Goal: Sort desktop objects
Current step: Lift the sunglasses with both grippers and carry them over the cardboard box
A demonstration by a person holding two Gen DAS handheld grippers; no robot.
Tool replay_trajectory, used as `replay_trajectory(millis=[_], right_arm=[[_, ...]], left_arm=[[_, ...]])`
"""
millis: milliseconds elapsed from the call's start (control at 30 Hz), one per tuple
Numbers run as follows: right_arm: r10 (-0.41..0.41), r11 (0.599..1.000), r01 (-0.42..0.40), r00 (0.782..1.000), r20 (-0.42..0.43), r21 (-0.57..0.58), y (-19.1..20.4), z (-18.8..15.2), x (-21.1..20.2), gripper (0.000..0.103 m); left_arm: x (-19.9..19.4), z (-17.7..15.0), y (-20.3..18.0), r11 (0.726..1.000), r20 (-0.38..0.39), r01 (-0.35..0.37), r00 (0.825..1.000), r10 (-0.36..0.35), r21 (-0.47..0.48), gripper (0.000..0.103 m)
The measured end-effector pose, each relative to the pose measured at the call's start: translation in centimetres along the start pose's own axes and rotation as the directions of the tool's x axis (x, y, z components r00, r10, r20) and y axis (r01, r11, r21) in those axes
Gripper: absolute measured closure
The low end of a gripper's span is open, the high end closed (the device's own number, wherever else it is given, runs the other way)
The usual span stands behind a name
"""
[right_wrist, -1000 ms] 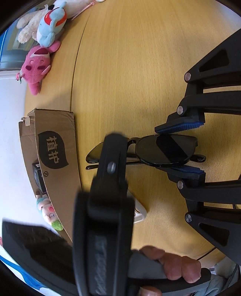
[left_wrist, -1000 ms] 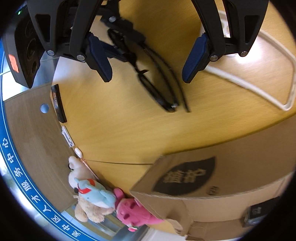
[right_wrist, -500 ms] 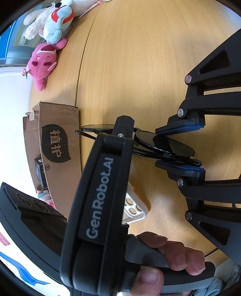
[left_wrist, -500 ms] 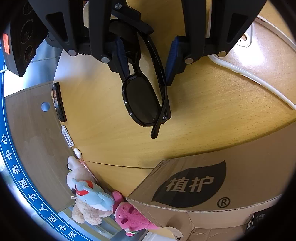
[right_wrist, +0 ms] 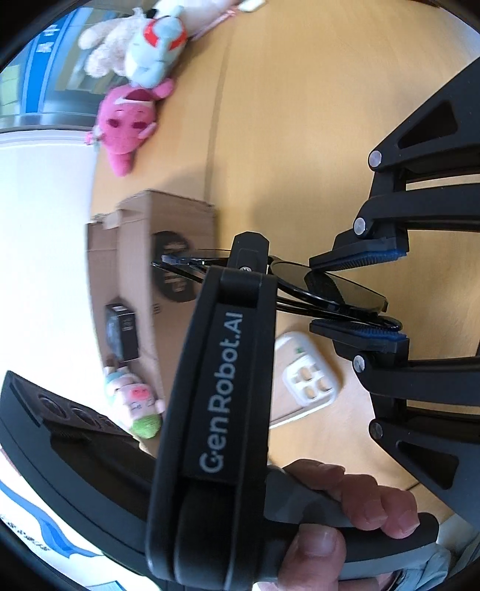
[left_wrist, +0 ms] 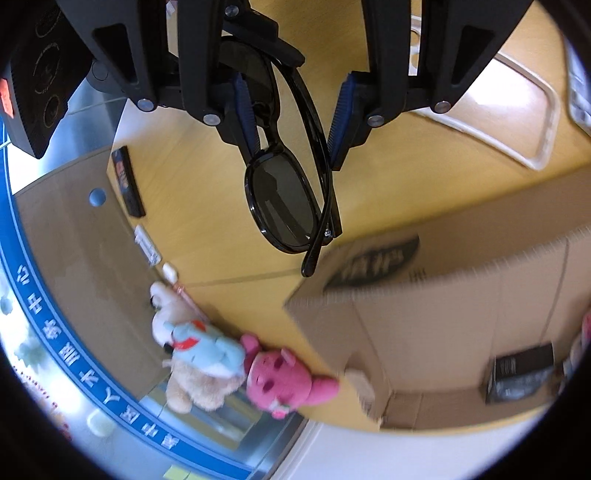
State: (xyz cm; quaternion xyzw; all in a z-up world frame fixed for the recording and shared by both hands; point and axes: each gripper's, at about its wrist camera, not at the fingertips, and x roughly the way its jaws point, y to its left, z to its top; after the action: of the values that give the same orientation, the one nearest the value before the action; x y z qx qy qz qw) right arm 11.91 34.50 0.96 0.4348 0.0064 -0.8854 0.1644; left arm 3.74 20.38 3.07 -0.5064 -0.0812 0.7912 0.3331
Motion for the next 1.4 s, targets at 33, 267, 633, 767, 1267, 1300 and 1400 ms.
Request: replay_trajectory(millis=[33, 267, 633, 767, 1267, 1300, 1400], right_arm=[[-0.001, 1.0, 0.001, 1.0, 0.014, -0.008, 0.2, 0.7, -0.2, 0.078], [0.011, 0.998, -0.004, 0.994, 0.112, -0.062, 1.7, 5.5, -1.9, 0.078], [0.053, 0.991, -0.023, 0.974, 0.22, -0.135, 2.9, 16.4, -2.3, 0.078], [0.058, 0.989, -0.023, 0.97, 0.237, -0.147, 2.9, 19.9, -1.9, 0.078], [0.105, 0.986, -0.085, 0.985, 0.14, -0.144, -0.2, 30.7, 8.2, 0.078], [0.107, 0.986, -0.089, 0.986, 0.129, -0.139, -0.5, 31.1, 9.2, 0.078], [0.109, 0.988, -0.098, 0.99, 0.084, -0.119, -1.5, 32.2, 12.4, 0.078]], left_arm=[[-0.7, 0.6, -0.1, 1.0, 0.018, -0.004, 1.0, 0.004, 0.009, 0.067], [-5.1, 5.0, 0.0, 0.998, 0.115, -0.032, 0.993, 0.025, 0.06, 0.067], [-10.5, 14.2, 1.6, 0.993, 0.226, -0.049, 0.974, 0.024, 0.106, 0.067], [-11.2, 17.2, 2.4, 0.993, 0.253, -0.052, 0.967, 0.024, 0.102, 0.067], [-6.1, 27.0, 10.8, 0.999, 0.196, -0.05, 0.98, 0.046, 0.015, 0.067], [-5.4, 27.4, 11.4, 0.999, 0.187, -0.05, 0.981, 0.047, 0.011, 0.067], [-2.7, 28.5, 13.2, 0.998, 0.154, -0.055, 0.986, 0.056, -0.009, 0.067]])
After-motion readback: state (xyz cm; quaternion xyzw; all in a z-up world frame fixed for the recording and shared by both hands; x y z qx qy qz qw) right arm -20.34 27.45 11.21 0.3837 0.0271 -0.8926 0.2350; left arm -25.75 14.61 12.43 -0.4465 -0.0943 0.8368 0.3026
